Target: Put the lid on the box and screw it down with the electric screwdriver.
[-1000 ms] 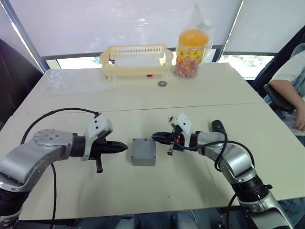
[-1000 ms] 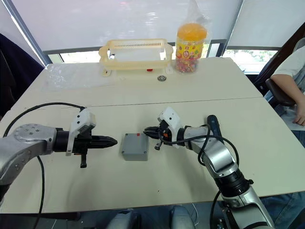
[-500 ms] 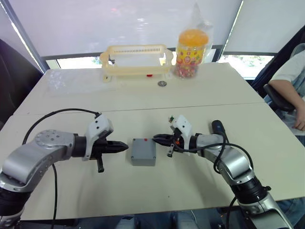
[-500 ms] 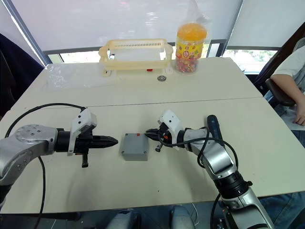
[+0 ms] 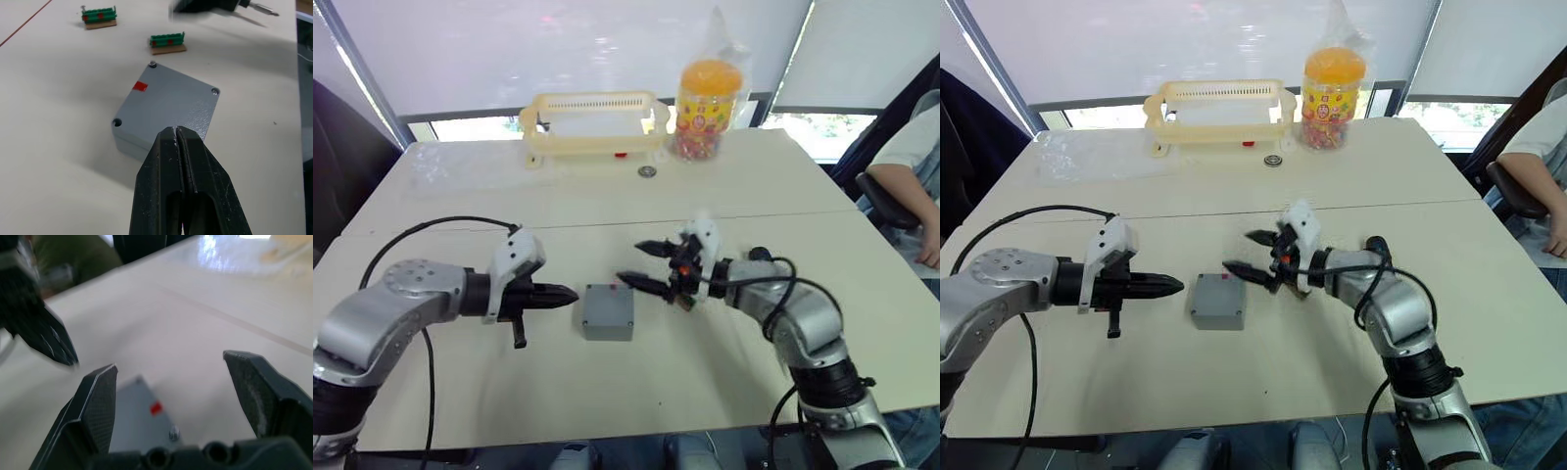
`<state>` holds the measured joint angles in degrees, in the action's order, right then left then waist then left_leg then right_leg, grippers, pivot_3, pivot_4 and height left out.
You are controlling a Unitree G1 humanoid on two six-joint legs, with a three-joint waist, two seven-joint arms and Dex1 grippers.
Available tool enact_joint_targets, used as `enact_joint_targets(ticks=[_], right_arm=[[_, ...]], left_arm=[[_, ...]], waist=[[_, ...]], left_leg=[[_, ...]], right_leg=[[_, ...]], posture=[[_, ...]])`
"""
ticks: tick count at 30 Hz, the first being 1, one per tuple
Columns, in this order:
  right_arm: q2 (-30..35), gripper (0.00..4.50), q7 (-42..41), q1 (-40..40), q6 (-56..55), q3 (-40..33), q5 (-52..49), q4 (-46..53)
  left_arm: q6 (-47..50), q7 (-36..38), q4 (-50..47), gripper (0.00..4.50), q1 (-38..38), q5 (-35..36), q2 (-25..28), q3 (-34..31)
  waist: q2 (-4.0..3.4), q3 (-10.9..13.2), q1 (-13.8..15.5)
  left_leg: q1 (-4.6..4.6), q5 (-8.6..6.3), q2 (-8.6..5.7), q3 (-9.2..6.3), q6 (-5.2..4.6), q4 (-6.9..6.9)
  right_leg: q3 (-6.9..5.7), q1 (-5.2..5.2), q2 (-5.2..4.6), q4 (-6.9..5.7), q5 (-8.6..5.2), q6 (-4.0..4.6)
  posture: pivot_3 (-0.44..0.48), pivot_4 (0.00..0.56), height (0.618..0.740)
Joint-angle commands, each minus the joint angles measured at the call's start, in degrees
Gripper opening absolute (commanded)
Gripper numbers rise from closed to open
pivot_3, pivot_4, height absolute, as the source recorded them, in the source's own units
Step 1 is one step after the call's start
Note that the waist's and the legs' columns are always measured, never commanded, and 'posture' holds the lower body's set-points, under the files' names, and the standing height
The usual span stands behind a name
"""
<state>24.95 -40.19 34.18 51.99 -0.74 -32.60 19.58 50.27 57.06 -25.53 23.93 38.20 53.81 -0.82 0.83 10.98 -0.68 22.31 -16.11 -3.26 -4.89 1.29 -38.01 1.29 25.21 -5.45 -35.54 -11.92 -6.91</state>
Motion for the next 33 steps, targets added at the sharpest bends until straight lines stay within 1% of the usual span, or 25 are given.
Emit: enact_joint_targets(ticks=[1,3,4,6,8,11,14,19,24,29,33], right_arm=[[8.98,3.92,2.1,3.39,14.56,-10.59,-7.04,2.25],[18.13,4.48,0.71,2.77,20.79,-11.56,-7.42,2.25],[22.52,4.5,-0.36,2.69,24.3,-12.03,-8.37,1.73],[27.95,4.5,-0.62,3.99,32.88,-12.72,-10.17,-0.6],[35.8,4.5,1.82,5.91,39.16,-10.48,-12.71,-7.02],[43.55,4.5,2.65,5.42,40.51,-5.83,-17.54,-10.59],[47.15,4.5,5.24,4.68,40.51,-2.04,-24.15,-15.1],[50.24,4.5,11.52,4.9,40.51,4.06,-35.16,-21.73],[50.68,4.5,18.33,5.55,40.51,8.38,-40.92,-25.62],[46.68,4.5,24.39,7.67,40.51,10.72,-41.88,-29.82],[39.76,4.5,30.9,10.33,40.51,11.45,-38.19,-35.3]], left_arm=[[-0.51,2.81,-1.2,0.0,2.69,2.16,0.69,-0.65],[-0.39,3.87,-2.31,0.0,3.94,2.88,0.59,-0.19],[-0.67,4.46,-2.8,0.0,4.6,2.93,0.55,0.27],[-1.3,5.01,-3.54,0.0,5.72,2.65,0.14,1.35],[-3.08,5.82,-4.96,0.0,6.92,1.46,-1.55,4.49],[-5.52,6.38,-6.21,0.0,7.89,-0.83,-3.34,8.53],[-6.83,6.16,-6.55,0.0,8.53,-2.31,-4.77,10.71],[-7.72,5.69,-7.01,0.0,7.75,-3.55,-6.01,12.04],[-7.18,3.98,-7.76,0.0,6.33,-3.23,-7.08,11.76],[-6.59,2.01,-8.69,0.0,5.08,-3.23,-7.89,12.02],[-5.76,-0.18,-9.6,0.0,3.85,-2.59,-9.02,11.85]], waist=[[0.0,0.0,0.28],[0.0,0.0,0.53],[0.0,0.0,0.52],[0.0,0.0,0.07],[-0.07,0.02,-0.2],[-0.07,0.02,-0.2],[-0.05,0.02,-0.33],[-0.06,0.03,-0.04],[-0.06,0.03,0.01],[-0.06,0.03,-0.08],[-0.04,0.02,-0.09]], left_leg=[[0.02,0.0,-0.01,-0.01,0.0,0.0],[0.04,-0.01,-0.04,0.01,-0.02,-0.01],[0.04,-0.02,-0.04,0.05,-0.04,-0.01],[0.06,-0.04,-0.03,0.16,-0.08,0.0],[0.03,-0.05,-0.01,0.23,-0.1,0.0],[0.03,-0.05,0.01,0.32,-0.11,0.0],[0.02,-0.08,0.02,0.38,-0.15,0.0],[0.05,-0.08,0.05,0.4,-0.16,-0.04],[0.07,-0.08,0.05,0.39,-0.16,-0.08],[0.07,-0.08,0.05,0.4,-0.16,-0.09],[0.06,-0.08,0.02,0.4,-0.16,-0.1]], right_leg=[[0.0,0.0,-0.01,0.01,0.0,0.0],[-0.06,-0.07,-0.05,0.12,0.0,0.01],[-0.11,-0.11,-0.05,0.17,-0.01,0.01],[-0.12,-0.1,-0.05,0.23,-0.01,0.01],[-0.11,-0.11,-0.02,0.24,-0.01,0.01],[-0.05,-0.1,-0.05,0.25,-0.02,0.03],[-0.04,-0.1,0.0,0.27,-0.01,0.02],[-0.01,-0.1,-0.01,0.29,-0.01,0.01],[-0.01,-0.11,-0.02,0.31,-0.01,0.0],[-0.01,-0.1,-0.01,0.31,0.0,0.0],[0.01,-0.11,0.03,0.31,0.0,-0.01]], posture=[[0.0,0.15,0.74],[0.0,0.15,0.74],[0.0,0.15,0.74],[0.0,0.15,0.74],[0.0,0.15,0.74],[0.0,0.15,0.74],[0.0,0.15,0.74],[0.0,0.15,0.74],[0.0,0.15,0.74],[0.0,0.15,0.74],[0.0,0.15,0.74]])
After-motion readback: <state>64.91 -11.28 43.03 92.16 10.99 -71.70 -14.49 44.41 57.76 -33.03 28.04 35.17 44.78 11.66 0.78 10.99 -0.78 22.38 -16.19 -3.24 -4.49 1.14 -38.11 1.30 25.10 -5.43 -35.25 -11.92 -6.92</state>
